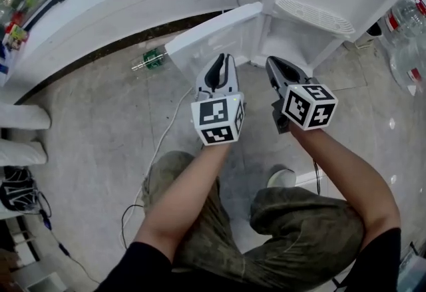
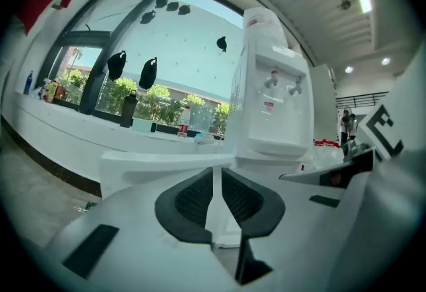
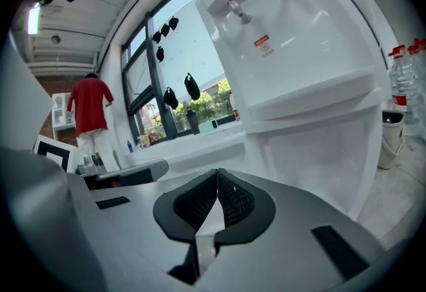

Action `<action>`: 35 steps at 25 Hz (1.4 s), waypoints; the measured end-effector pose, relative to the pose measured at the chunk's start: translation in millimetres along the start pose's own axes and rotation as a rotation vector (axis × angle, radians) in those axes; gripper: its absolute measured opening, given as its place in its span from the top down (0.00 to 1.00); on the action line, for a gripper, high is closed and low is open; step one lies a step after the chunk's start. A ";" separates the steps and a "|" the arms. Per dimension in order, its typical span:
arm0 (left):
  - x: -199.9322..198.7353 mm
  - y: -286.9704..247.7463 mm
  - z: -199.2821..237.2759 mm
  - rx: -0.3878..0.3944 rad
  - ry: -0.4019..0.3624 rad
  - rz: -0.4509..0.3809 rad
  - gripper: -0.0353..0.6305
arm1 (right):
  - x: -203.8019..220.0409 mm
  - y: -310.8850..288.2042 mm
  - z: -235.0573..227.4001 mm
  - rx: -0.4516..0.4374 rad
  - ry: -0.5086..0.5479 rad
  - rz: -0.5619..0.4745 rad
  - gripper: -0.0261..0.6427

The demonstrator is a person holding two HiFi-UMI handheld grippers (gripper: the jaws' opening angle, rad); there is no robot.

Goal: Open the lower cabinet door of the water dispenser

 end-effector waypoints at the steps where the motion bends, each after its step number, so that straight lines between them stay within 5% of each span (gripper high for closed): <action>1: 0.5 -1.5 -7.1 0.010 -0.002 0.004 0.89 | -5.4 4.6 -8.6 0.017 0.013 -0.020 0.96; 9: 10.1 -3.8 -46.6 0.062 0.008 0.146 0.94 | -4.8 22.2 -71.2 0.144 0.081 -0.038 0.96; 13: 1.6 12.0 -85.8 0.111 -0.156 0.195 0.94 | 7.4 46.7 -68.0 0.168 0.093 0.030 0.96; 16: -15.3 21.2 -113.8 0.207 -0.159 0.162 0.94 | 18.5 76.9 -61.0 0.178 0.060 0.097 0.96; 21: -22.8 56.8 -123.6 0.428 -0.313 0.230 0.94 | 5.6 141.3 -31.3 0.216 0.051 0.167 0.96; 25: -55.7 91.3 -112.7 0.386 -0.185 0.301 0.94 | -27.4 198.2 -5.1 0.246 0.010 0.174 0.96; 29: -115.2 167.2 -109.5 0.391 -0.202 0.340 0.94 | -53.4 260.7 51.2 0.269 -0.014 0.229 0.96; 35: -219.5 272.8 -89.0 0.352 -0.121 0.419 0.94 | -147.2 330.2 153.2 0.292 -0.034 0.237 0.96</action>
Point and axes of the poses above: the fingertips, and each gripper's own axes: y backward along the fingers, z to its left, x out of its underside, the point moved 4 cm from there along y, backward along the fingers, and after that the axes turned 4 degrees about -z, right-handed, at the moved point
